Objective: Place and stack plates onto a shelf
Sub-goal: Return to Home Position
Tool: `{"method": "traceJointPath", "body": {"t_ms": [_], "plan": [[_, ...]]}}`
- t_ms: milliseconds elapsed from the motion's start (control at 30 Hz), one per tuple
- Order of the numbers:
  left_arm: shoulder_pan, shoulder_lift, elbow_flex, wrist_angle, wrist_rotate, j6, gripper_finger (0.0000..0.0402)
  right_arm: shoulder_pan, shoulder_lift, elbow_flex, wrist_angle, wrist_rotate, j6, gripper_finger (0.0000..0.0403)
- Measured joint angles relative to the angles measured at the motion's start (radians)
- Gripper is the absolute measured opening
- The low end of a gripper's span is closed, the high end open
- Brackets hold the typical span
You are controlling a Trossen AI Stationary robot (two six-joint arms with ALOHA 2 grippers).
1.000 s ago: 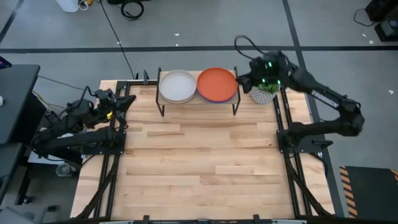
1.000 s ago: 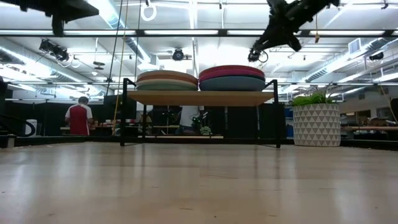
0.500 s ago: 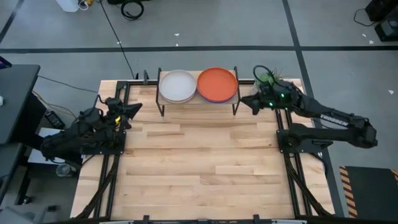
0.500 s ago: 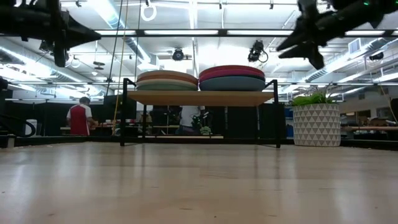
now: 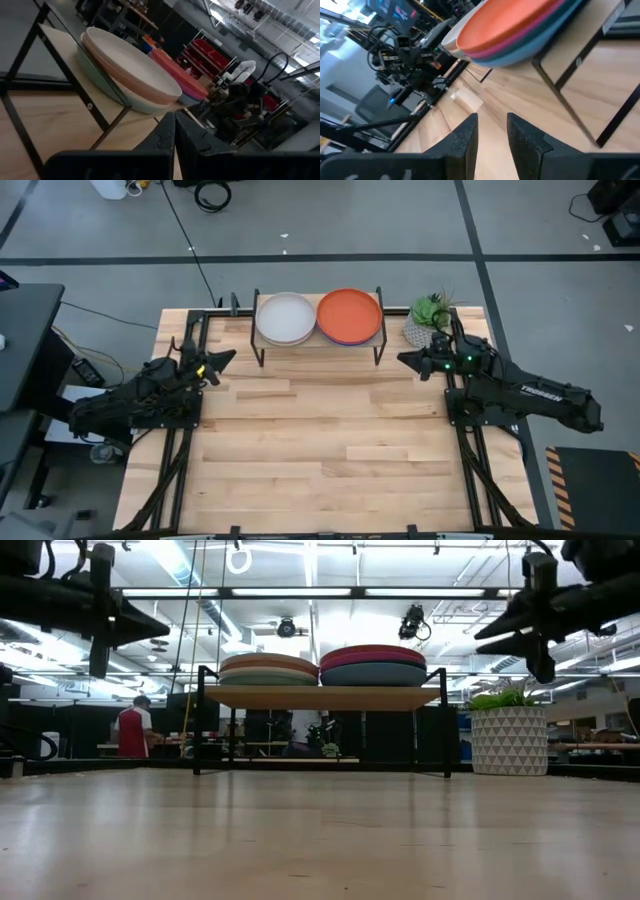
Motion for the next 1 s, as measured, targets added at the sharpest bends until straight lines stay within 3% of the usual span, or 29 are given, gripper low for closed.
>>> {"method": "traceJointPath", "body": {"t_ms": [333, 533, 767, 1000], "plan": [[-0.012, 0.000, -0.039, 0.009, 0.036, 0.004, 0.0011, 0.046, -0.131, -0.175, 0.089, -0.023, 0.226, 0.0109], [-0.040, 0.002, -0.039, -0.138, 0.043, 0.009, 0.0011, 0.063, -0.141, -0.258, 0.071, 0.095, 0.353, 0.0109], [-0.040, 0.002, -0.039, -0.239, 0.043, 0.098, 0.0011, 0.063, -0.108, -0.263, 0.097, 0.117, 0.064, 0.0109], [-0.040, 0.002, -0.039, -0.195, 0.041, 0.117, 0.0011, 0.062, -0.108, -0.263, 0.100, 0.116, 0.004, 0.0109]]}}
